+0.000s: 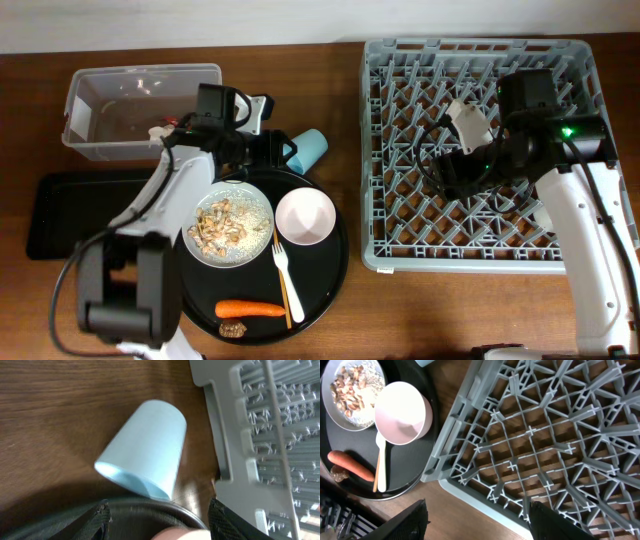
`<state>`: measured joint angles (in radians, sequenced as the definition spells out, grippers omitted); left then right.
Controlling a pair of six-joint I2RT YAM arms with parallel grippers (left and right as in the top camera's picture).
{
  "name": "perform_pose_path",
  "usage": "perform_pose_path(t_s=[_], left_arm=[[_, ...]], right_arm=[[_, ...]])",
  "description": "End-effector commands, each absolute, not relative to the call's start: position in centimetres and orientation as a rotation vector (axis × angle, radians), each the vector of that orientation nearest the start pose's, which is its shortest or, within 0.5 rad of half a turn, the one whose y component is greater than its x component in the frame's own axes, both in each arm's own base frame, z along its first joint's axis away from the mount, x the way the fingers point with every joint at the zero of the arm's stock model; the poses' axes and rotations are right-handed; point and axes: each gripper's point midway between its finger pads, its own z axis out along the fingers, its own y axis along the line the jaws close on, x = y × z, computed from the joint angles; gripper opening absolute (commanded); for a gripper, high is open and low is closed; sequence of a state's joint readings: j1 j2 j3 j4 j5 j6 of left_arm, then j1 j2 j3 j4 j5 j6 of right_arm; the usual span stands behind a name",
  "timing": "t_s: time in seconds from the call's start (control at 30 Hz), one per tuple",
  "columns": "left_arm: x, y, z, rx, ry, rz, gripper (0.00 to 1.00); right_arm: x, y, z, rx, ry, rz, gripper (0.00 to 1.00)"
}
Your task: Sort waste into correct bins and load items into the dishwasher rack
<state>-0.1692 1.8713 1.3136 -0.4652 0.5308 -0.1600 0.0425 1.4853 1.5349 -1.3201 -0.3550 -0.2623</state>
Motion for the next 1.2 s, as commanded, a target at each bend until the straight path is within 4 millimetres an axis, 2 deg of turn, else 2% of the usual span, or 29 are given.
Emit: perform_pose_path(t_s=[0.0, 0.1, 0.23, 0.53, 0.73, 0.77, 0.8, 0.87, 0.97, 1.07, 1.17], left_arm=[[43.8, -18.1, 9.0, 0.119, 2.562, -1.005, 0.62], [43.9, -18.4, 7.8, 0.016, 2.598, -1.057, 0.62], [43.2, -19.2, 6.3, 0.005, 2.646, -1.082, 0.62], [43.3, -20.9, 6.5, -0.021, 2.64, -1.093, 0.62], [43.7, -22.3, 5.7, -0.069, 2.64, -1.097, 0.62], [43.9, -22.4, 5.5, -0.07, 2.635, -1.082, 0.59], [44.2, -22.6, 5.4, -0.062, 2.624, -1.061, 0.5], [44.6, -22.6, 5.3, -0.06, 2.612, -1.023, 0.27], [45.0, -22.8, 5.6, -0.048, 2.587, -1.02, 0.03], [45.0, -22.9, 6.0, -0.036, 2.577, -1.053, 0.0], [44.9, -22.7, 8.3, -0.006, 2.529, -1.167, 0.0]], right_arm=[[30.7, 6.9, 22.3, -0.474, 2.739, 0.429, 0.68], [30.7, 6.9, 22.3, -0.474, 2.74, 0.429, 0.68], [30.7, 6.9, 22.3, -0.474, 2.74, 0.429, 0.68], [30.5, 6.9, 22.3, -0.473, 2.746, 0.433, 0.68], [30.5, 7.2, 22.4, -0.476, 2.742, 0.452, 0.68], [30.5, 7.2, 22.4, -0.476, 2.742, 0.452, 0.68], [30.5, 7.2, 22.4, -0.476, 2.742, 0.452, 0.68], [30.5, 7.2, 22.4, -0.476, 2.742, 0.452, 0.68], [30.5, 7.2, 22.4, -0.476, 2.742, 0.452, 0.68], [30.5, 7.2, 22.4, -0.476, 2.742, 0.452, 0.68], [30.5, 7.2, 22.4, -0.476, 2.742, 0.453, 0.68]])
